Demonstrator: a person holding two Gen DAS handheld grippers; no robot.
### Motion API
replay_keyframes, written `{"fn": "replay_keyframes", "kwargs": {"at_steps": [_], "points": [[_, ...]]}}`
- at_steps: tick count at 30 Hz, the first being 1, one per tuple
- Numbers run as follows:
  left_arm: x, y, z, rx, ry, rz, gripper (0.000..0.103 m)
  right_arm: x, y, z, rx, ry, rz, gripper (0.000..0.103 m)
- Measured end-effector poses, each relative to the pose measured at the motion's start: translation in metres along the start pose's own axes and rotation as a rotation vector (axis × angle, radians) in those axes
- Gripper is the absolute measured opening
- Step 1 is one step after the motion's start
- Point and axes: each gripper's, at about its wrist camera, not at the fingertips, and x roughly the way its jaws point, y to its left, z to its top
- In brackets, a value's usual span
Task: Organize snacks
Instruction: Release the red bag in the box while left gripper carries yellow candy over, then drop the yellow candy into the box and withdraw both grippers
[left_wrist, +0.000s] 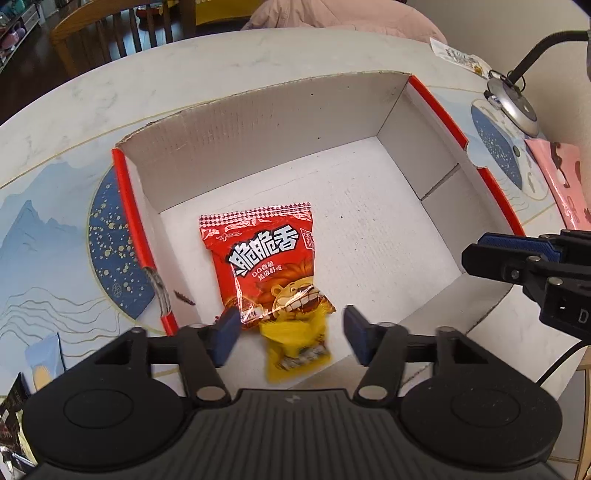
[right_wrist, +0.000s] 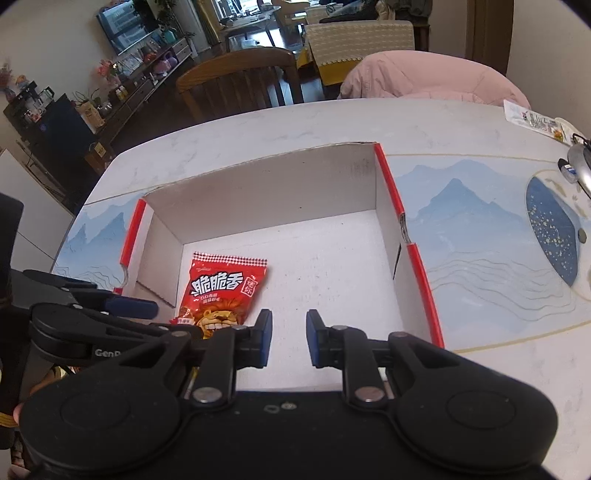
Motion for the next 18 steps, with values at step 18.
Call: {"fn": "replay_keyframes", "kwargs": {"at_steps": [18], "points": [[-0.088,0.025,-0.054,0.015,-0.173,-0.02,0.065,-0.048,0.063,-0.03,-0.055,-0.131,0.028,0.019]]}}
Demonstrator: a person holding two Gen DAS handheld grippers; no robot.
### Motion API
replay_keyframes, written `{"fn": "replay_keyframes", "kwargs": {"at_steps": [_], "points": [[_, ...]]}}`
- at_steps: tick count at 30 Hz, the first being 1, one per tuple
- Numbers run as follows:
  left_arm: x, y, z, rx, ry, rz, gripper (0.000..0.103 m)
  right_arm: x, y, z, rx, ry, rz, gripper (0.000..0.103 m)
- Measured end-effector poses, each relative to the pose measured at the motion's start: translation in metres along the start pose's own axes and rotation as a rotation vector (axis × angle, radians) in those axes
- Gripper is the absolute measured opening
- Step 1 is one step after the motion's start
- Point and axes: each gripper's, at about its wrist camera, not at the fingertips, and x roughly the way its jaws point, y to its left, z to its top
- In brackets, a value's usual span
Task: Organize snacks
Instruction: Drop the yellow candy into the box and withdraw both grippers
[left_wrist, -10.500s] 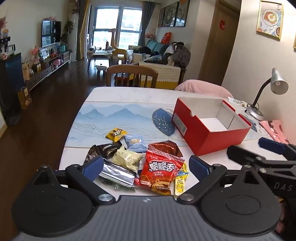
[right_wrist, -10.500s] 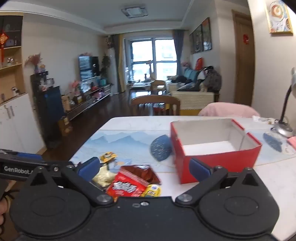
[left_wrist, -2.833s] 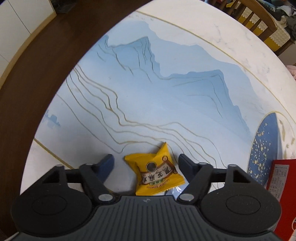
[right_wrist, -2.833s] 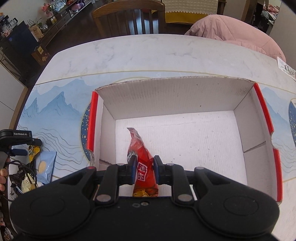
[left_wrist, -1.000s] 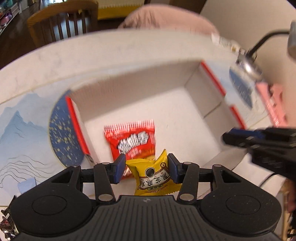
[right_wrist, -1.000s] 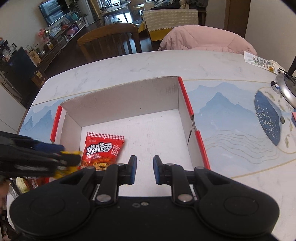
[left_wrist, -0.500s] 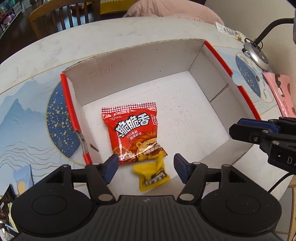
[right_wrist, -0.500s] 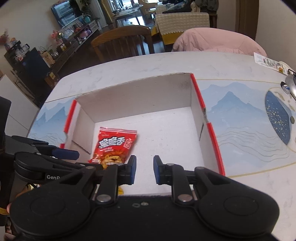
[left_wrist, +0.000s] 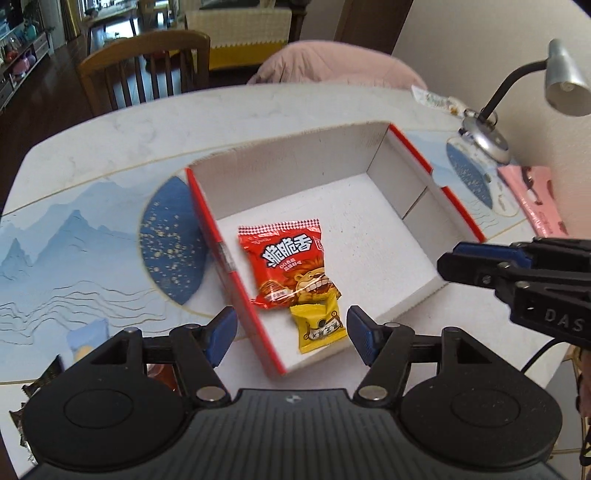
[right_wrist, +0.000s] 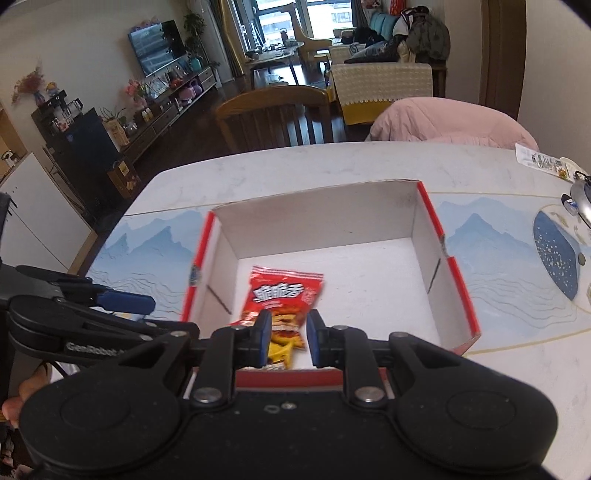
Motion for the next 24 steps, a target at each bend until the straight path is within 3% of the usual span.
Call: {"fn": "replay_keyframes", "kwargs": {"at_steps": [9,19,22,24], "points": [[-0.063,0.049,-0.043,-0.007,-0.093,0.001,0.065,-0.013,0.056,-0.023,-0.004,-0.036,0.025,0.021],[-0.11,0.119,-0.098,-0.093,-0.154,0.035,0.073,-0.005,0.117,-0.053,-0.003,-0.028,0.072,0.025],[-0.12,0.144,-0.117,-0.139,-0.162,0.053,0.075,0.0,0.132,-0.064,0.007,-0.023,0.094,0.035],[-0.124,0.162,-0.13,-0.181,-0.161,0.066,0.079,0.005,0.142,-0.071,0.015,-0.015,0.104,0.063]]}}
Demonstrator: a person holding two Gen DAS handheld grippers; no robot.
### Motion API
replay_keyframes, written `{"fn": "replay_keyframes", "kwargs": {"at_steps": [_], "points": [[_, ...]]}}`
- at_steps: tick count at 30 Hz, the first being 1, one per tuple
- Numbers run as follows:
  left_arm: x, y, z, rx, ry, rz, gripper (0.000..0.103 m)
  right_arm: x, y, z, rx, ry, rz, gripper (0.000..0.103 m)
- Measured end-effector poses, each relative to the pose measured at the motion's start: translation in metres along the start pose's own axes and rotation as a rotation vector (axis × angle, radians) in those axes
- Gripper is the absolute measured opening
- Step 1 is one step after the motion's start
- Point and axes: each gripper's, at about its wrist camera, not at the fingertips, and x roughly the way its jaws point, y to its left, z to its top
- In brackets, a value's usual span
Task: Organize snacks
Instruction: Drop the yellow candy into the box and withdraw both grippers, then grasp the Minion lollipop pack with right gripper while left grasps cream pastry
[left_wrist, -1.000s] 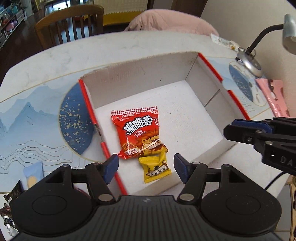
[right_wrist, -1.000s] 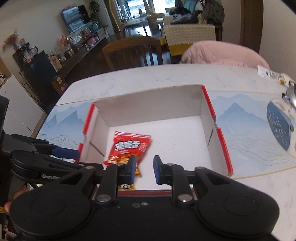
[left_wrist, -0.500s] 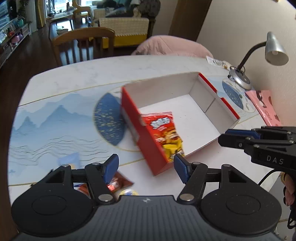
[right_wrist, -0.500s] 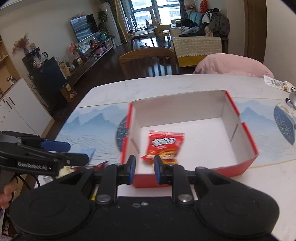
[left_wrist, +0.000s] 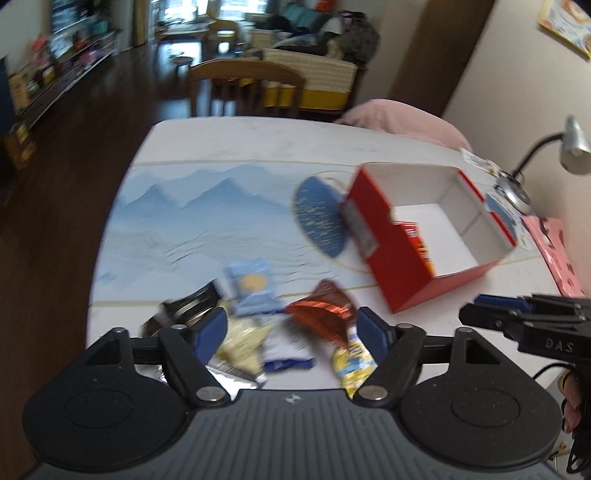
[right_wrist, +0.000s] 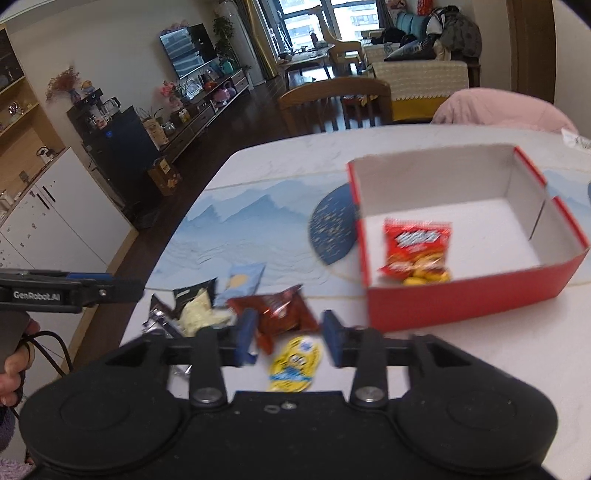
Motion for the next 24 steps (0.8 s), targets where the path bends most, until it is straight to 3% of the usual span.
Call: {"fn": "replay_keyframes", "kwargs": {"at_steps": [1,2,3,8,12,15,20,24], "points": [[-0.002,0.009,-0.004,-0.018,0.002,0.005,0.079,0.003,0.005,-0.005,0.0,0.006,0.008,0.074],[-0.003,0.018,-0.009,-0.036,0.007,0.011,0.079,0.006,0.011,-0.01,0.001,0.011,0.013,0.094],[-0.003,0.026,-0.013,-0.055,0.012,0.021,0.079,0.009,0.016,-0.015,0.003,0.014,0.009,0.099],[0.005,0.068,-0.038,-0.19,0.056,0.056,0.079,0.026,0.031,-0.03,0.016,0.014,-0.067,0.103],[0.024,0.097,-0.052,-0.337,0.123,0.081,0.079,0.053,0.029,-0.04,0.065,0.099,-0.092,0.1],[0.033,0.11,-0.055,-0.413,0.148,0.1,0.079,0.063,0.036,-0.046,0.009,0.091,-0.158,0.1],[0.046,0.103,-0.042,-0.436,0.15,0.085,0.079,0.077,0.035,-0.048,-0.007,0.132,-0.191,0.1],[0.056,0.087,-0.028,-0.434,0.132,0.082,0.079,0.087,0.025,-0.048,0.01,0.161,-0.185,0.094]]}}
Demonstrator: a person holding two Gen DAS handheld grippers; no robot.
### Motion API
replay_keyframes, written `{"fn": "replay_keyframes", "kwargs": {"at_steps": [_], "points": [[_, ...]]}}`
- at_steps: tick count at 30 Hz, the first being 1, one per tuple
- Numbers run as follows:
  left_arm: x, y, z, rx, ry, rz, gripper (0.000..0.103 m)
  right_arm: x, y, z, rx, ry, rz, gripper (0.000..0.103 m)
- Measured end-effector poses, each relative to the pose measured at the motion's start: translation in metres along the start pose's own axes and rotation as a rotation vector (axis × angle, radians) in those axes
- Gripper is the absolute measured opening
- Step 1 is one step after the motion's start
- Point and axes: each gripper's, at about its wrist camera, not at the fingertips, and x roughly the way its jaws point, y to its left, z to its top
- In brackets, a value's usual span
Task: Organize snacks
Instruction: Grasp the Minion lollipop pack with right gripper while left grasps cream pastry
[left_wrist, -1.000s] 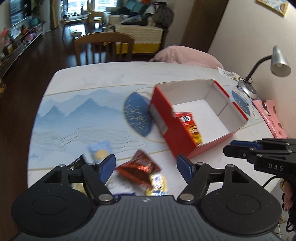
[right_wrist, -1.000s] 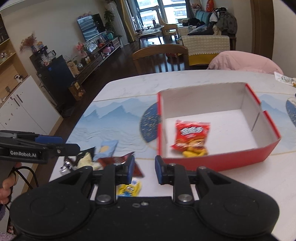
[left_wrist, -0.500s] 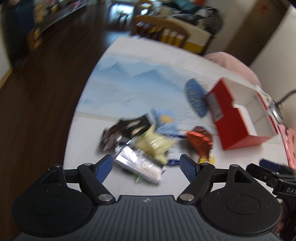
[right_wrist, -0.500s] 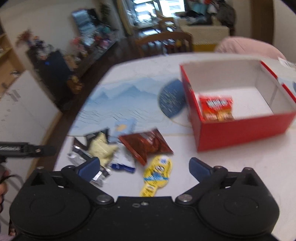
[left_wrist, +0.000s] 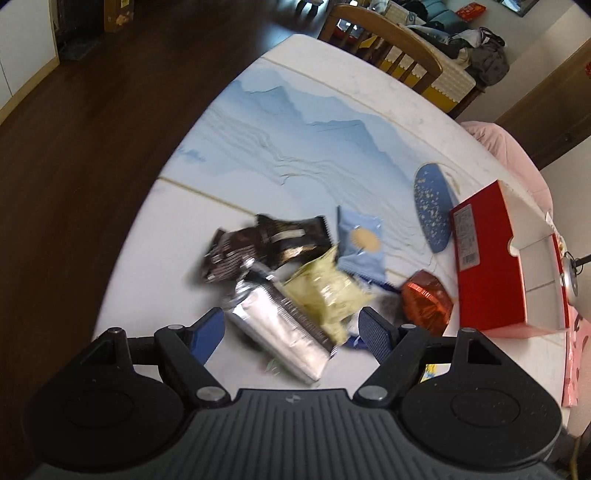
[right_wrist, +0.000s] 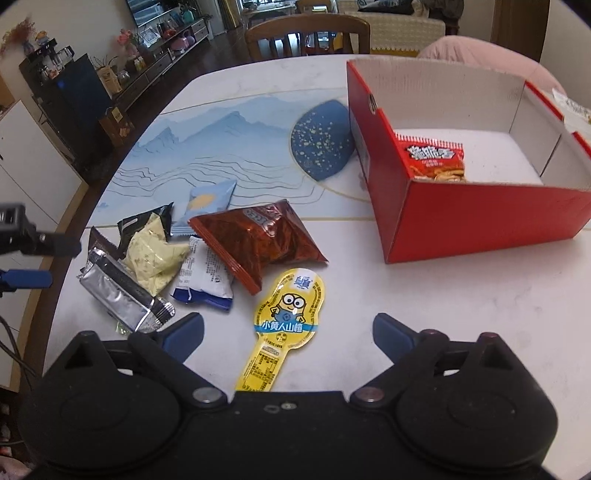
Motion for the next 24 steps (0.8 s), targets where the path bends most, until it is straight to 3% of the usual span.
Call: {"fn": "replay_keyframes", "kwargs": {"at_steps": [5,10,15,17,22,24], "points": [[0.027,-0.023,0.012,-0.034,0.052,-0.012,0.079,0.016,0.005,0.003,-0.05,0.032,0.007,0.094],[0.062,-0.032,0.019,-0.105,0.125,0.052,0.079,0.028,0.005,0.003,-0.066,0.072,0.033,0.088],[0.079,-0.041,0.026,-0.127,0.109,0.118,0.078,0.038,0.004,0.002,-0.079,0.101,0.025,0.081],[0.082,-0.044,0.029,-0.138,0.105,0.137,0.068,0.041,0.005,0.002,-0.093,0.104,0.018,0.078],[0.071,-0.057,0.029,-0.125,0.091,0.094,0.067,0.04,0.002,0.002,-0.1,0.098,0.028,0.078],[0.078,-0.058,0.029,-0.121,0.108,0.114,0.067,0.043,0.0,0.002,-0.09,0.106,0.029,0.076]]}}
